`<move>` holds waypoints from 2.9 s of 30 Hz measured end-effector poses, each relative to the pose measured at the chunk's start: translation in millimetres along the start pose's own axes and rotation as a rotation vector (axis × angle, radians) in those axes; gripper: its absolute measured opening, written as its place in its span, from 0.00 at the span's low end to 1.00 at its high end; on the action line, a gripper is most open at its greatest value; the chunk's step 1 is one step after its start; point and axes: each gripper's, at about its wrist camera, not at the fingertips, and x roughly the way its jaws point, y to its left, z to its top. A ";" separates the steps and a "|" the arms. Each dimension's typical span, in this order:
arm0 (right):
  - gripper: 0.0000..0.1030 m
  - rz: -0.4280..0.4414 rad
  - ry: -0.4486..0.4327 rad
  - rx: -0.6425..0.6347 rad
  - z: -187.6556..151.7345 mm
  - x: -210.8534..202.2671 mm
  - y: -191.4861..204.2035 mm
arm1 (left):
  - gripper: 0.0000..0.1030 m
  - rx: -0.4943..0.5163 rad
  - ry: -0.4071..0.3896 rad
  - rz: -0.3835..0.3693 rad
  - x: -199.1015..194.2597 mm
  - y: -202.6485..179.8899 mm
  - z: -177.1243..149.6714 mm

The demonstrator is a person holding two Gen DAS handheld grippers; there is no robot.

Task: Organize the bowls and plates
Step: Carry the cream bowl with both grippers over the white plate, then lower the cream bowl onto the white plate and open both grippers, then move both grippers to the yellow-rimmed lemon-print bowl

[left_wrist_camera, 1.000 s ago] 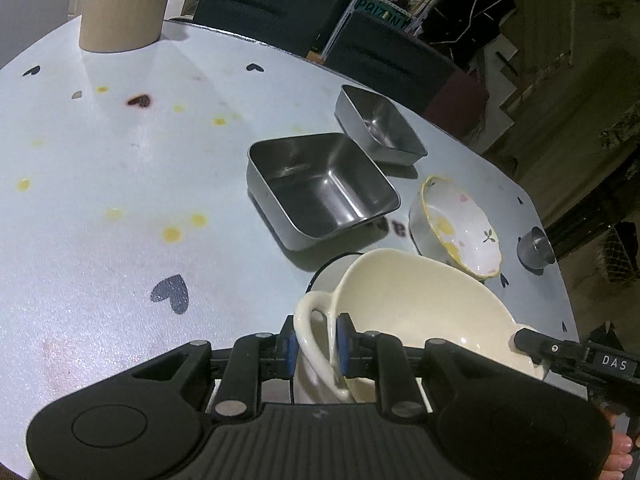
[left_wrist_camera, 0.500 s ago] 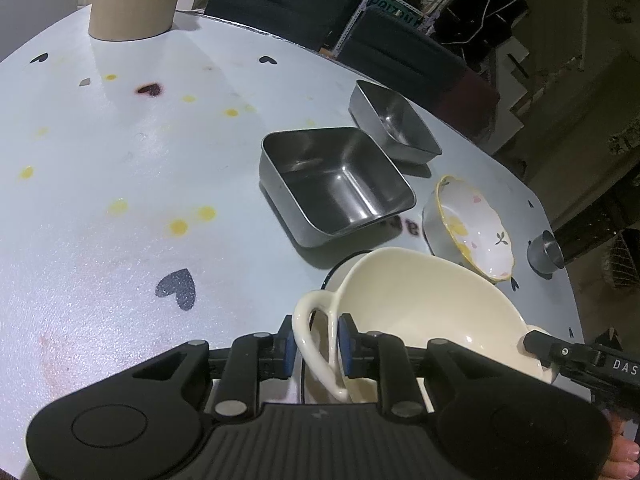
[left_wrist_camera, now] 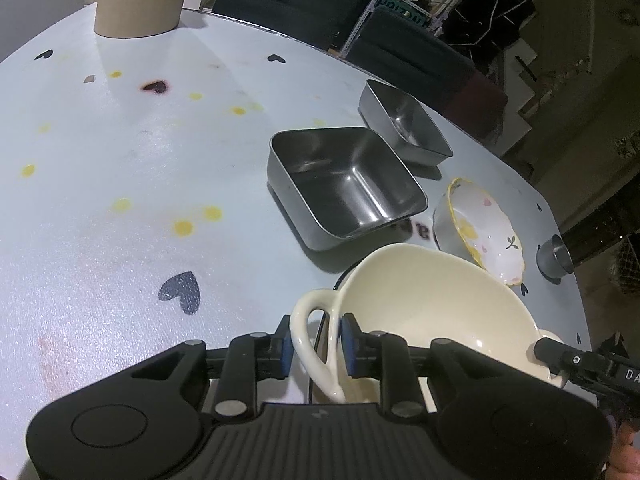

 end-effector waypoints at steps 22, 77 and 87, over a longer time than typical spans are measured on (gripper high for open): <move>0.26 -0.074 0.074 -0.056 -3.7 7.7 3.4 | 0.25 0.059 0.017 0.025 -1.1 -8.4 -2.2; 0.55 -0.228 0.129 -0.184 -11.9 24.8 10.8 | 0.48 0.163 0.079 0.072 -3.8 -17.1 -9.7; 0.77 -0.195 0.111 -0.215 -17.1 20.4 10.4 | 0.89 0.218 0.065 0.075 -13.7 -27.7 -17.3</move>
